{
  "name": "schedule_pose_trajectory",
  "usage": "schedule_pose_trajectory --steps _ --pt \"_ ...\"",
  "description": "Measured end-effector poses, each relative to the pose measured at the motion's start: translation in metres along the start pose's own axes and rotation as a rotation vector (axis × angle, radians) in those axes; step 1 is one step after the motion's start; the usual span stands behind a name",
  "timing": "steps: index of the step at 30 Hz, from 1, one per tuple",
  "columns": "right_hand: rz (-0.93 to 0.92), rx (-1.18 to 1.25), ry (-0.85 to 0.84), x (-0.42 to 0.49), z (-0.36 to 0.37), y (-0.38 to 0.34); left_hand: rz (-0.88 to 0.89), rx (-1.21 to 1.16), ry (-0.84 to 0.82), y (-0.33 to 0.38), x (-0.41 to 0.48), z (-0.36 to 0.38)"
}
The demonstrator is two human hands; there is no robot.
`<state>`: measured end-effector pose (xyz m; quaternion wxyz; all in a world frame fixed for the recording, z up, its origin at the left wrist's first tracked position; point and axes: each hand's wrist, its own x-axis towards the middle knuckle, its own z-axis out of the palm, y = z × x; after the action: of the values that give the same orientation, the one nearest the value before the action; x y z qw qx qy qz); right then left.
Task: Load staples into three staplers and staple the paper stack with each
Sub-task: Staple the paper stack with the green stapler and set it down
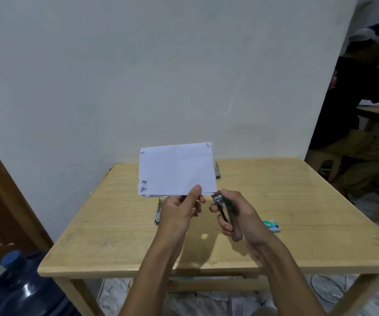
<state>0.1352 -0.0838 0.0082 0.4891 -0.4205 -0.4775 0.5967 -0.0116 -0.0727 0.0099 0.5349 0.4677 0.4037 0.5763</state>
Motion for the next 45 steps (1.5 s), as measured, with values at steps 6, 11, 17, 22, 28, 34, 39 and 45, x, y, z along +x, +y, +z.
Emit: schedule_pose_trajectory --steps 6,11,17,22,28,34,39,45 --pt "-0.031 0.038 -0.102 0.005 0.002 0.003 0.009 0.117 -0.005 -0.005 -0.003 0.004" --pt "-0.043 0.069 -0.121 0.005 0.004 0.007 0.01 0.153 0.069 -0.006 -0.004 0.007" --pt "-0.078 0.09 -0.086 0.006 0.009 0.009 0.053 0.185 0.065 -0.007 -0.007 0.011" --pt "-0.089 0.102 -0.066 0.007 0.007 0.007 0.046 0.188 -0.008 -0.001 -0.012 0.011" --pt "-0.088 -0.037 -0.01 0.007 0.001 0.008 0.001 0.236 0.002 -0.007 -0.006 0.001" --pt "-0.113 0.006 -0.011 0.007 0.002 0.008 -0.009 0.219 -0.028 -0.007 -0.005 0.001" --pt "-0.132 0.042 0.013 0.008 0.002 0.011 -0.03 0.18 0.005 -0.006 -0.004 0.002" --pt "-0.131 0.067 0.079 0.009 0.004 0.016 -0.027 0.155 0.009 -0.008 -0.003 0.0"
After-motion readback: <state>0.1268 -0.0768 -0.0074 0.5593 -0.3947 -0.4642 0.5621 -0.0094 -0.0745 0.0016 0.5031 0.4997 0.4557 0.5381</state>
